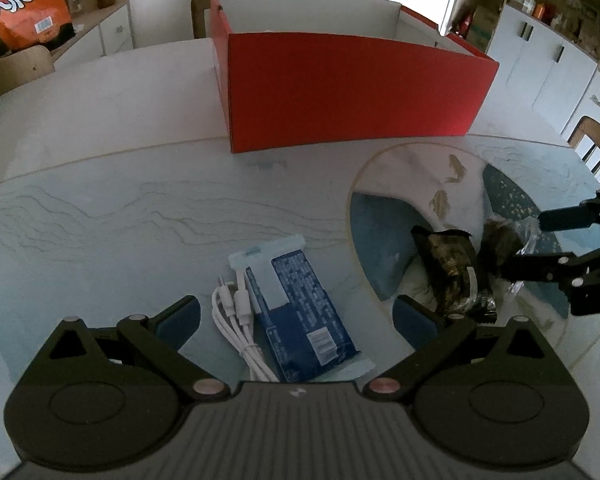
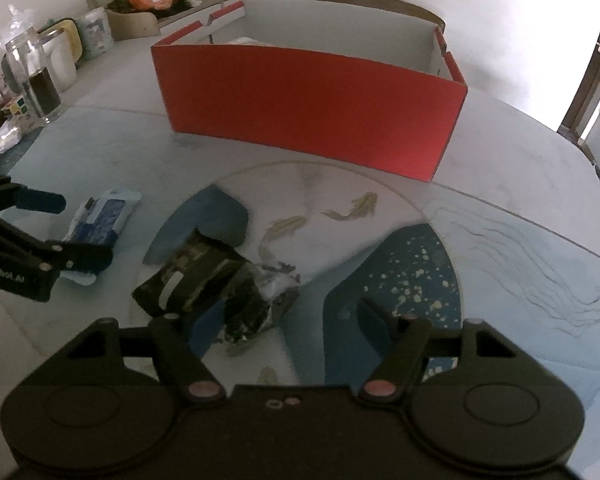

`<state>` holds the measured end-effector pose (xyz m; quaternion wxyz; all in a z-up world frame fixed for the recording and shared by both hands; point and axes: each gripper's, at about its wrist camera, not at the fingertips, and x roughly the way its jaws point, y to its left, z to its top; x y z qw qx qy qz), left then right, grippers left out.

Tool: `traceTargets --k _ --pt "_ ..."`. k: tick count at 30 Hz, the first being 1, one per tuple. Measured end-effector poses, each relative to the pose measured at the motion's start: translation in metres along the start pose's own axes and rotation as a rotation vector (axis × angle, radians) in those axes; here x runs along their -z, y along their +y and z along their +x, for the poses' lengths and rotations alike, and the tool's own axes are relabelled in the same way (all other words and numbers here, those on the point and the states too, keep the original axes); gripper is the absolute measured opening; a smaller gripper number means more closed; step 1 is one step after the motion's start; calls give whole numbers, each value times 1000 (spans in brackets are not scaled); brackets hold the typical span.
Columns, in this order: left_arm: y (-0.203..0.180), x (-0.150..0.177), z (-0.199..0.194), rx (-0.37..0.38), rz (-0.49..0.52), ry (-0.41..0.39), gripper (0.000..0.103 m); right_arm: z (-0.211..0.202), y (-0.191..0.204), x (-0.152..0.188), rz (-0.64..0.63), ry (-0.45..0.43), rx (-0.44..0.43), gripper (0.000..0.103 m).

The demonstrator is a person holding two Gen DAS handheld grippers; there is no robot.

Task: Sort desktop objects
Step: 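Grasp the blue-and-white wrapped bar with the left gripper while the right grasps the dark snack packet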

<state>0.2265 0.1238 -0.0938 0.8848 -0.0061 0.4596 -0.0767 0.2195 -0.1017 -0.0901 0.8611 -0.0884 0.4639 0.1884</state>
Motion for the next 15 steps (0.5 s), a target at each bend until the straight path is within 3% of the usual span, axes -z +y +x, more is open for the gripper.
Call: traceTargets --k 6,12,15 --pt "-1 0 0 8 -2 -11 102 -5 -7 -2 -15 -5 33 73" --pt "-6 1 0 -4 10 -26 102 -7 -6 -10 15 -20 11 74" --pt "-7 3 -3 -16 15 -41 97 -2 -1 -13 21 -17 1 74"
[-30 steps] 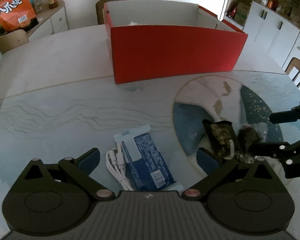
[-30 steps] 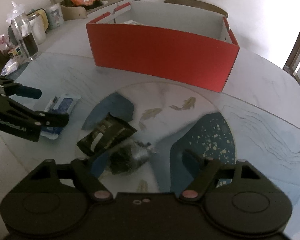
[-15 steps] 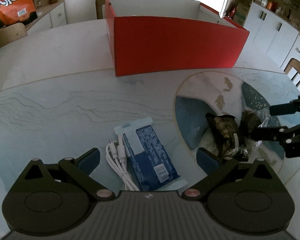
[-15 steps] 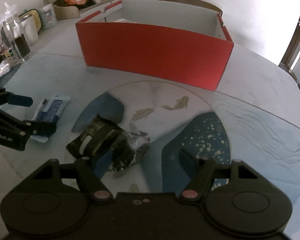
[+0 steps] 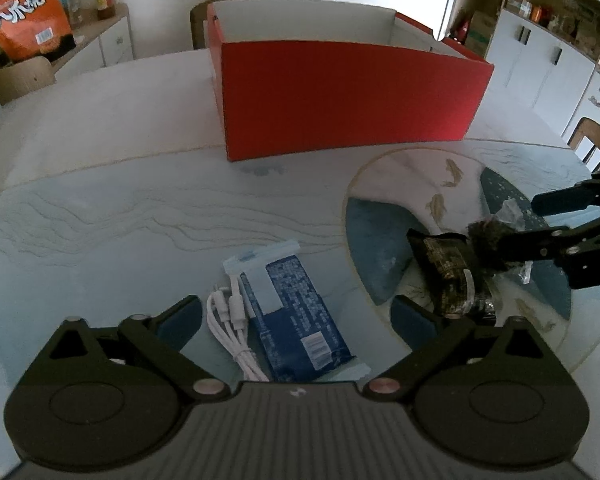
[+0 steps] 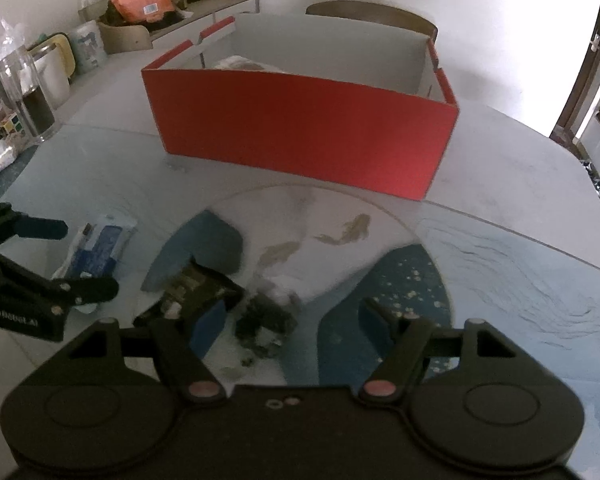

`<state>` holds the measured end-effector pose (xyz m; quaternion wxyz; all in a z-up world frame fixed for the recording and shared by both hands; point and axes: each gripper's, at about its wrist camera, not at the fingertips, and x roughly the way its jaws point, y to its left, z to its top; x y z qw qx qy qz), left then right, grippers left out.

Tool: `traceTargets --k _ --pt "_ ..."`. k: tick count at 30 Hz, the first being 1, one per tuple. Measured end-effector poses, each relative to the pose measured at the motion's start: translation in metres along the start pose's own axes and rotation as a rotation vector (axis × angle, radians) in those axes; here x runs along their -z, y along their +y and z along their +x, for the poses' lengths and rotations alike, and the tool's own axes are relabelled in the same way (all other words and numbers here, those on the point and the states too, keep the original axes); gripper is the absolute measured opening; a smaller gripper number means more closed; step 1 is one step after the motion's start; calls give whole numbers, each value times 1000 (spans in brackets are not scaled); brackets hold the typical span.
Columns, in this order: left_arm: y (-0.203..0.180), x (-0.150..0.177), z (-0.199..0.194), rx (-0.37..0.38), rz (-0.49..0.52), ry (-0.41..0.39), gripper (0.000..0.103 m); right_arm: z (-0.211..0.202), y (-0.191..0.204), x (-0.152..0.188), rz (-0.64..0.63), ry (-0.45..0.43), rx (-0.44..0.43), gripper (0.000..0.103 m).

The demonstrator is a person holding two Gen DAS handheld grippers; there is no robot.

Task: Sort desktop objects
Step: 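Grasp the blue-and-white wrapped bar with the left gripper while the right grasps the dark snack packet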

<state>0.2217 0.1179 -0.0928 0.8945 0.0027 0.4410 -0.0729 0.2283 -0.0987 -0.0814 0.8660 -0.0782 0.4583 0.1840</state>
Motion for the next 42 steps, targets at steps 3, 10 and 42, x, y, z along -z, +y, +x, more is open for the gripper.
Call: traceTargets --k 3,10,42 --pt "1 1 -2 -6 -3 -14 96 7 4 0 -3 11 5 73" --pt "7 2 -5 -5 -14 -39 88 18 6 3 5 40 16 69" --pt "-7 -1 -4 31 16 -36 69 36 6 3 18 85 32 61"
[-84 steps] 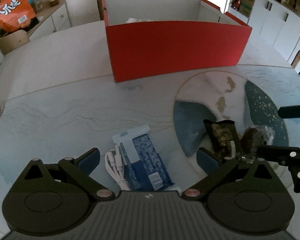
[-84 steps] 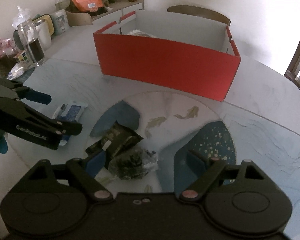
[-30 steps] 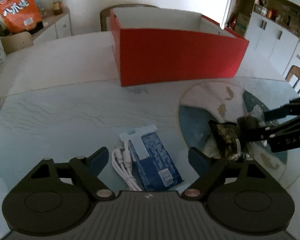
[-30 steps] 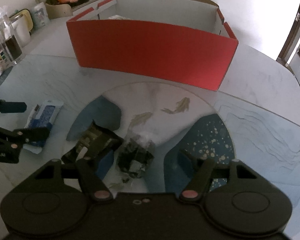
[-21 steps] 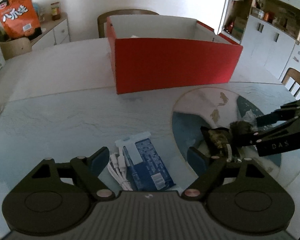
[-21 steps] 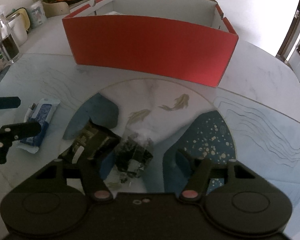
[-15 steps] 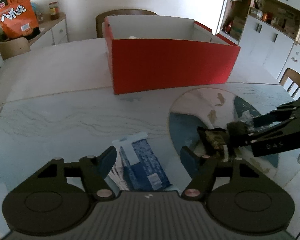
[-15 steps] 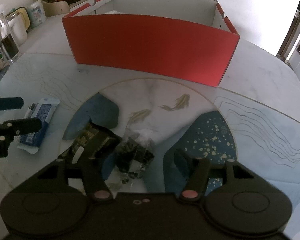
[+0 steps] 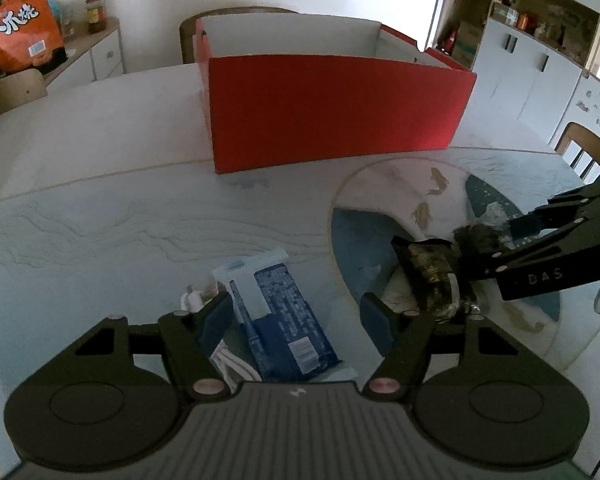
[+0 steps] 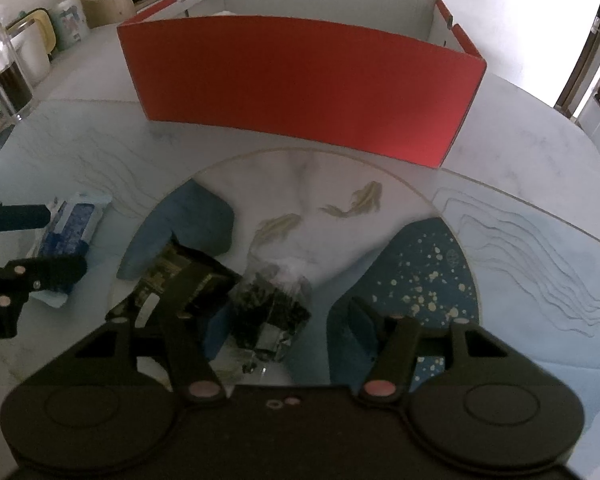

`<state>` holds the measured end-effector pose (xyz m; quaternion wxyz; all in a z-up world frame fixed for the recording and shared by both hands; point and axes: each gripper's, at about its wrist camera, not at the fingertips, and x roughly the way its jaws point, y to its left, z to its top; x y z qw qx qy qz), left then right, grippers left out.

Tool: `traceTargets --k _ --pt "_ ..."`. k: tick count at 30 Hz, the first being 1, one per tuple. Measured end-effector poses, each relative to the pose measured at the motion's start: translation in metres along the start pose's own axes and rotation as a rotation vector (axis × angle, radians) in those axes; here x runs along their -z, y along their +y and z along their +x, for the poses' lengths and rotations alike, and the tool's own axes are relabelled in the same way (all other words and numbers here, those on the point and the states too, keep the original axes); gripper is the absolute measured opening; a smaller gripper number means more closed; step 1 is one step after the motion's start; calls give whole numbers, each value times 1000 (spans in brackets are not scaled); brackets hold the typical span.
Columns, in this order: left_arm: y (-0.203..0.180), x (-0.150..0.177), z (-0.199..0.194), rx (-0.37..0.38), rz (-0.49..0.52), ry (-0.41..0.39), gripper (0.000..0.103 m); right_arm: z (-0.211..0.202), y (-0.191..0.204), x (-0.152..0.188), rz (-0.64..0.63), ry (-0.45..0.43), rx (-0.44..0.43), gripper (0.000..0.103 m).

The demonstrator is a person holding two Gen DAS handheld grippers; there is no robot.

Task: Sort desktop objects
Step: 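Grasp the blue-and-white wrapped bar with the left gripper while the right grasps the dark snack packet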

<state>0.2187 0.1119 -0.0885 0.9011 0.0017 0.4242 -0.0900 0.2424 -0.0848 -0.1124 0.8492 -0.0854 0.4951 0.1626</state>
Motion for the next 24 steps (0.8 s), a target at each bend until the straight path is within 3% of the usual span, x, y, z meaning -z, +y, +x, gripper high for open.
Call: traceTargets --k 3,13,17,19,20,24 --pt "7 4 8 -17 -20 37 69 1 -1 0 1 2 0 61" --pt "8 6 10 -38 0 17 69 2 -4 -2 8 -7 -2 60" --pt "5 5 10 -72 21 16 59 2 -4 -2 6 -14 -5 52" --pt "5 4 10 -87 21 13 46 2 -4 -2 6 -19 -5 44" --pt "6 4 10 -86 16 13 43 1 -4 -3 4 -21 -7 38" --pt "7 2 10 -81 12 18 39 1 -5 -4 9 -15 -13 33"
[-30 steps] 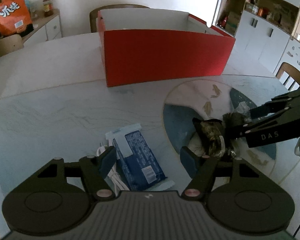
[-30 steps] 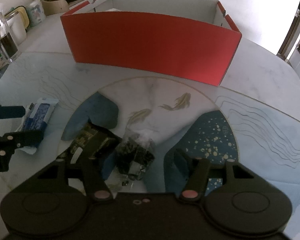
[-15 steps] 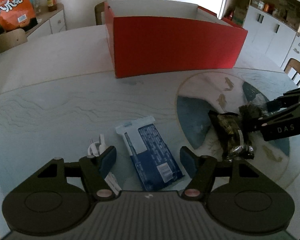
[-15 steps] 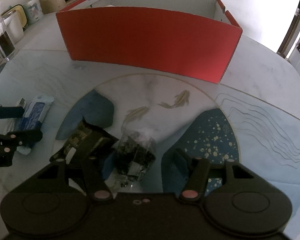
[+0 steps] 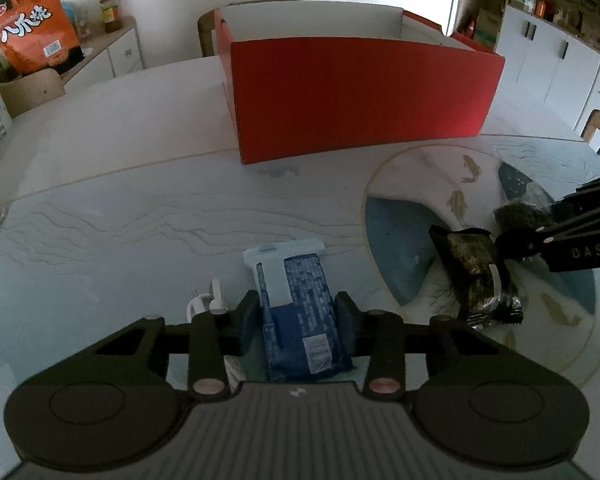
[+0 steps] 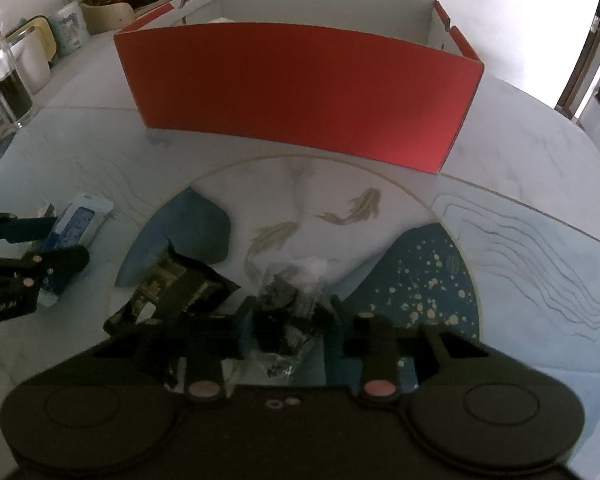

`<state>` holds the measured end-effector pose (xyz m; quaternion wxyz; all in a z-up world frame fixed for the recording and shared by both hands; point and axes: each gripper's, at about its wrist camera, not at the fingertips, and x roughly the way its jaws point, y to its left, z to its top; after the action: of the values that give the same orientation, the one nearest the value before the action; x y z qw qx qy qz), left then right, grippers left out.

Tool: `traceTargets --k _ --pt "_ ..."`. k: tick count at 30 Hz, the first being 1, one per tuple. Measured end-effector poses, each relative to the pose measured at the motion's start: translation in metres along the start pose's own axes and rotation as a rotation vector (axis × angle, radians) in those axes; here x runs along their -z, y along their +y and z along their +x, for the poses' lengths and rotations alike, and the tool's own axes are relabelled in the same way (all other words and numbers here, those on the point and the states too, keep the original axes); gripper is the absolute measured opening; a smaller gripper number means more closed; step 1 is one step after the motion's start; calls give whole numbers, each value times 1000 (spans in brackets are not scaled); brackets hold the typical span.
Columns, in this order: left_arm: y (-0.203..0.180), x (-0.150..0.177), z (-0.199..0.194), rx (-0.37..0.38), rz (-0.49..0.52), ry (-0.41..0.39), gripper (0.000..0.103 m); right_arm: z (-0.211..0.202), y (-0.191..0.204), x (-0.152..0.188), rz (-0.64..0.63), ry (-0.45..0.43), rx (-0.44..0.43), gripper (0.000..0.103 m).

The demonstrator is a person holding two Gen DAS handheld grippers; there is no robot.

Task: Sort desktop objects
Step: 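Grasp the blue-and-white wrapped bar with the left gripper while the right grasps the dark snack packet, then lift the wrapped bar and snack packet with both grippers over the red box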

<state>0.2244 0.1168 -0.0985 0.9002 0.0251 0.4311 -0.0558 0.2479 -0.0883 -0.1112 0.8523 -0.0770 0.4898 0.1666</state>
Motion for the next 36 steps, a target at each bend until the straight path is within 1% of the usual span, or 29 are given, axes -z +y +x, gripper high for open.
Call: traceTargets --k 2,10,27,36 --pt "0 -1 0 2 -1 1 38 -2 0 0 -7 0 -2 29" --pt "-7 -7 -8 7 4 -20 37 -13 -4 1 -16 -20 8 27" --pt "-27 -28 -34 12 30 -56 37 -55 -9 -4 -17 -97 2 27" --pt "-44 -45 -52 20 55 -75 37 -78 -10 -8 -19 -134 -10 27"
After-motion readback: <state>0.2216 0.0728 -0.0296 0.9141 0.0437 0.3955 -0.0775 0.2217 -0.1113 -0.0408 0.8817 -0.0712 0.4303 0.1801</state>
